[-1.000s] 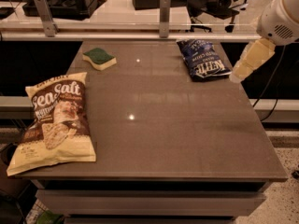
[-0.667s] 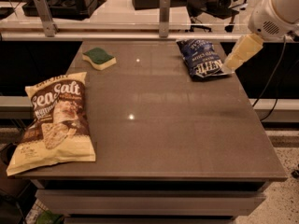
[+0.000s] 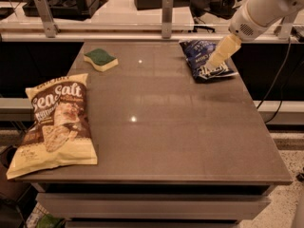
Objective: Move blue chip bag near brown chip bag
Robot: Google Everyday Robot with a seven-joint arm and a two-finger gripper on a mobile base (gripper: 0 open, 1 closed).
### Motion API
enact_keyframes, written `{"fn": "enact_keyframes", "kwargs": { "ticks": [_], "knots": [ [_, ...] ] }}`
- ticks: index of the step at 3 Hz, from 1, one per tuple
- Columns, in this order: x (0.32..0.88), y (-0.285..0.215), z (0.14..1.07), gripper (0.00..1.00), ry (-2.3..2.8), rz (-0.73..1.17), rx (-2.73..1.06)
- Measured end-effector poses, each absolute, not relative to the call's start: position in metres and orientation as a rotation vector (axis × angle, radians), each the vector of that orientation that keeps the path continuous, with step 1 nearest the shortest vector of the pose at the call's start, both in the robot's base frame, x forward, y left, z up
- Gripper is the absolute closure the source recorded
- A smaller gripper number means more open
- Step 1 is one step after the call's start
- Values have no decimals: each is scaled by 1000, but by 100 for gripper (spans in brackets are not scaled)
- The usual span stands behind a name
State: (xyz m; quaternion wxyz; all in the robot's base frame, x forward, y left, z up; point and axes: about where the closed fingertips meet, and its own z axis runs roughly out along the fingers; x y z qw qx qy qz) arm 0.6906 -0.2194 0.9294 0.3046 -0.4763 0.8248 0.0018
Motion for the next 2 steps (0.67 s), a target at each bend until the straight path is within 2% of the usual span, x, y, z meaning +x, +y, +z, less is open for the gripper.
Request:
{"fn": "enact_keyframes", "kwargs": {
  "ticks": [2],
  "knots": [
    [719, -194, 899, 0, 2235, -74, -1202]
  ]
}}
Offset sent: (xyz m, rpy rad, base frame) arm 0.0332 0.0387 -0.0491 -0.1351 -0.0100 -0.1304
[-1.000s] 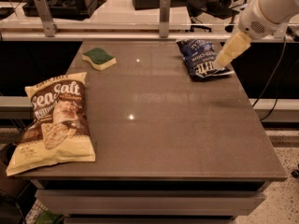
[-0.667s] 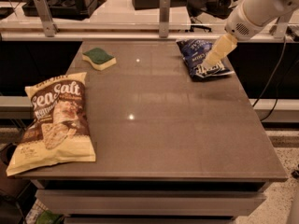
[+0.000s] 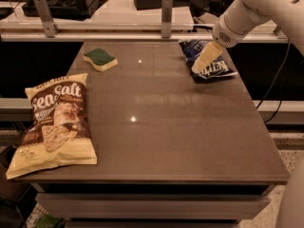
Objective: Move blue chip bag near brown chip bag
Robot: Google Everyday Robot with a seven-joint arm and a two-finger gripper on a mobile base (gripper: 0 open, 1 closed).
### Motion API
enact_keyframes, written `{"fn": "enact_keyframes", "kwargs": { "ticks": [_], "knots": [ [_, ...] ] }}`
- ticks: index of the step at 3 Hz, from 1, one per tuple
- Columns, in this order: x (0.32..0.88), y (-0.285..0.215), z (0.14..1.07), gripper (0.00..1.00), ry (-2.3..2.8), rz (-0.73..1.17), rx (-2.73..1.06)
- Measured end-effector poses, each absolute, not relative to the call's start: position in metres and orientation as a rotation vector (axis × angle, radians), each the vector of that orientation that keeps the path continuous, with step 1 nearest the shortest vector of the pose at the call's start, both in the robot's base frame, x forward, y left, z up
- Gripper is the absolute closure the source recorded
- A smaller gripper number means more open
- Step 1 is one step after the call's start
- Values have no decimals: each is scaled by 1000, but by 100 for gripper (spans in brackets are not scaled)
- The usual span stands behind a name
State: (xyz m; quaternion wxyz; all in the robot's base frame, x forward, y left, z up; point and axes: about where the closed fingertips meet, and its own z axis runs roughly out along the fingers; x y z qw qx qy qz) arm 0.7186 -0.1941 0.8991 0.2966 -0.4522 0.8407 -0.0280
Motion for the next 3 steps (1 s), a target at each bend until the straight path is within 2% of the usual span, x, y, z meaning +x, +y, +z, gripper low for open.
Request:
{"fn": "enact_keyframes", "kwargs": {
  "ticks": [1, 3],
  "knots": [
    [724, -190, 883, 0, 2273, -155, -1204],
    [748, -195, 859, 0, 2324, -165, -1225]
  ]
}}
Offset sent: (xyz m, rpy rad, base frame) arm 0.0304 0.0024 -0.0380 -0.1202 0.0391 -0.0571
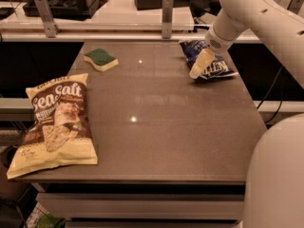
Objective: Move blue chip bag near brown chip bag
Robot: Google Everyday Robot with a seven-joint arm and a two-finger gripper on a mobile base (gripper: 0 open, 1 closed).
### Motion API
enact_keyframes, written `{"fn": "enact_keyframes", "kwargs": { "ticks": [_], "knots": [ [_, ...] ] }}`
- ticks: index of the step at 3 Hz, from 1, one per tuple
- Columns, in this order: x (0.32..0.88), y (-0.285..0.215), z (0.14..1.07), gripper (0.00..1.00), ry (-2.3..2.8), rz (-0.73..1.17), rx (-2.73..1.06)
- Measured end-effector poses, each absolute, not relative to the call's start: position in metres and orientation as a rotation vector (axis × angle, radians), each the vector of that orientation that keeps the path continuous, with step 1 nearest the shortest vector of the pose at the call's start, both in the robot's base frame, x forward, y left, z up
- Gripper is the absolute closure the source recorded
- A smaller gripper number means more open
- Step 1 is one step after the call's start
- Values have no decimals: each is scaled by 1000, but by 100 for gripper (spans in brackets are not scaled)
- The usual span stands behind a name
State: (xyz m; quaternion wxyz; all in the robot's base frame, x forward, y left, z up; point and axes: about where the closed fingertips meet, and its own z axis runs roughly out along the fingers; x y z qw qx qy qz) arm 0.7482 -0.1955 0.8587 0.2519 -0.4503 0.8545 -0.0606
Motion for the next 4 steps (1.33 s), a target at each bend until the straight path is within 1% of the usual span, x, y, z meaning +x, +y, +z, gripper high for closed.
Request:
{"fn": "enact_keyframes", "kwargs": {
  "ticks": [1, 2, 4],
  "knots": [
    [764, -197, 857, 0, 2324, -150, -1238],
    [767, -197, 858, 18, 2321, -149, -1236],
    [768, -195, 851, 63, 2327, -143, -1244]
  ]
}}
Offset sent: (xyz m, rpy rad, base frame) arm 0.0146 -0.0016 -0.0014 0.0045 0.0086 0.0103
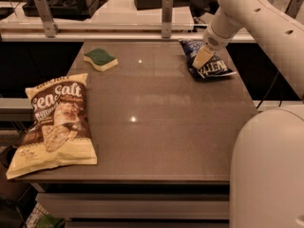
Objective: Move blue chip bag near brown chip bag
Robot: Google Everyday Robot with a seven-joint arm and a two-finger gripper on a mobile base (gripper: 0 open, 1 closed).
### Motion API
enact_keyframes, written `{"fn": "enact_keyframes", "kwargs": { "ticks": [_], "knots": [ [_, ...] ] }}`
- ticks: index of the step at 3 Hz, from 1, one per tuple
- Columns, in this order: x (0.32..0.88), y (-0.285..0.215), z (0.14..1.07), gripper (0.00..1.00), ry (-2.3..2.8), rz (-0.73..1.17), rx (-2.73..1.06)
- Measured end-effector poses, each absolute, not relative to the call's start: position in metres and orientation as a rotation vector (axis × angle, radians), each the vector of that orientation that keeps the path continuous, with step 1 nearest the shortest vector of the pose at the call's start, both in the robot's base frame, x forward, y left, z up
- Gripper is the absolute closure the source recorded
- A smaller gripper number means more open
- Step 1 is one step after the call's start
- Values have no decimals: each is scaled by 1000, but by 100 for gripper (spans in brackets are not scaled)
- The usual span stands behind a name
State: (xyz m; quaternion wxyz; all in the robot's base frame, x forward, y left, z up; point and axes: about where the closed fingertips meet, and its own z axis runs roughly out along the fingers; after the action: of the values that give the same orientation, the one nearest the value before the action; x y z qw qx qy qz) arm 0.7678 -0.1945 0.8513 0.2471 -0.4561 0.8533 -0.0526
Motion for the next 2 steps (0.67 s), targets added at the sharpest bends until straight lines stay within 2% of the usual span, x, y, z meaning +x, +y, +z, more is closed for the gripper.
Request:
{"fn": "enact_keyframes", "kwargs": {
  "ticks": [1, 2],
  "knots": [
    [768, -193, 848, 88, 2330, -140, -1248],
    [768, -193, 849, 100, 2330, -140, -1248]
  ]
}}
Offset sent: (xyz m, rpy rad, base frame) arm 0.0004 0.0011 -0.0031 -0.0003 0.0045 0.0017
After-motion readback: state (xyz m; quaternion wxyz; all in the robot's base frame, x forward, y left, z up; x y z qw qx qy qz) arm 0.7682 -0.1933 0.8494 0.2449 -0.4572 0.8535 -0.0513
